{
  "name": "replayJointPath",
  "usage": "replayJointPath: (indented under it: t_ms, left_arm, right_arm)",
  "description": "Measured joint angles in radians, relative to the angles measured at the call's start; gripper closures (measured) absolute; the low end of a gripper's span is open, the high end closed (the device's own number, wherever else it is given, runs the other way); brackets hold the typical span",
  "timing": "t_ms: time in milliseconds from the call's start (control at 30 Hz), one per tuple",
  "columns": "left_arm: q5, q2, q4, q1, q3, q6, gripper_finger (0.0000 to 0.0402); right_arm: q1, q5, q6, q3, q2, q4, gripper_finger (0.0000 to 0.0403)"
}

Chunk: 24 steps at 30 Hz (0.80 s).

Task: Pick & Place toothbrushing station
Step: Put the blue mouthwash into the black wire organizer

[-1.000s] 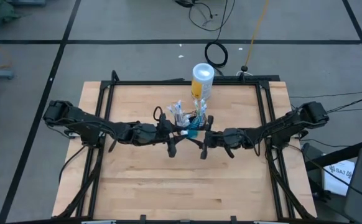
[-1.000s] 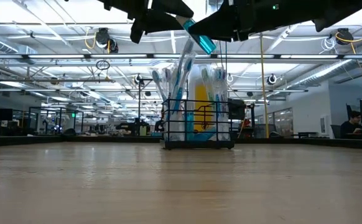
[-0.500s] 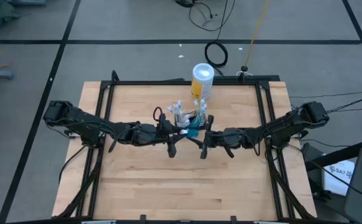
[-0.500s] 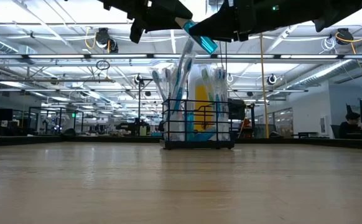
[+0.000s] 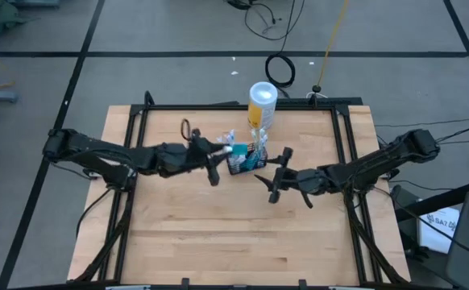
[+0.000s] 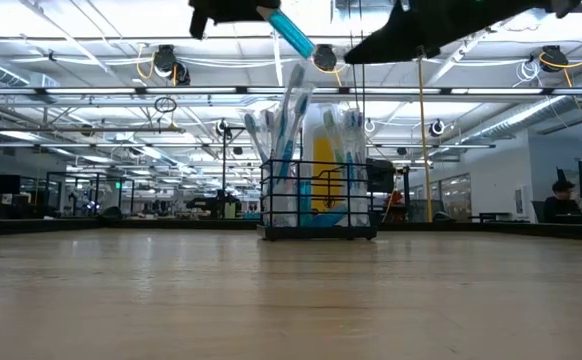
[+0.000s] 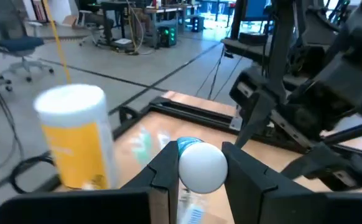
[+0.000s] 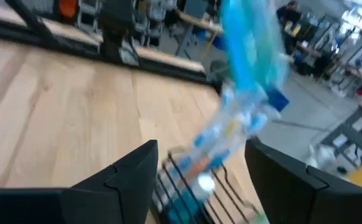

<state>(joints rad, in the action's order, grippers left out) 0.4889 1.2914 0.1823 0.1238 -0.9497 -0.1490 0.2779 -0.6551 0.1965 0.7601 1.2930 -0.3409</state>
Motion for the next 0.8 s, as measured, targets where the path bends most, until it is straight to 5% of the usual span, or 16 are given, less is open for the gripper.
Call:
replayJointPath:
  t_ms: [467,533,667,800]
  left_arm:
    - [-0.054,0.094,-0.587,-0.168,-0.562,0.250,0.0313]
    - [-0.150,0.129,-0.646,-0.235,-0.632,0.243,0.0313]
    - [-0.497,0.199,-0.690,-0.368,-0.662,0.168,0.0313]
    - [-0.602,0.305,-0.707,-0.435,-0.661,0.224,0.0313]
  right_arm:
    - [-0.022,-0.003,-0.081,-0.001,-0.075,0.172,0.0159]
    - [-0.022,-0.003,-0.081,-0.001,-0.075,0.173,0.0158]
    - [-0.022,-0.003,-0.081,-0.004,-0.075,0.174,0.0160]
    - [-0.022,-0.002,-0.081,-0.006,-0.075,0.178,0.0162]
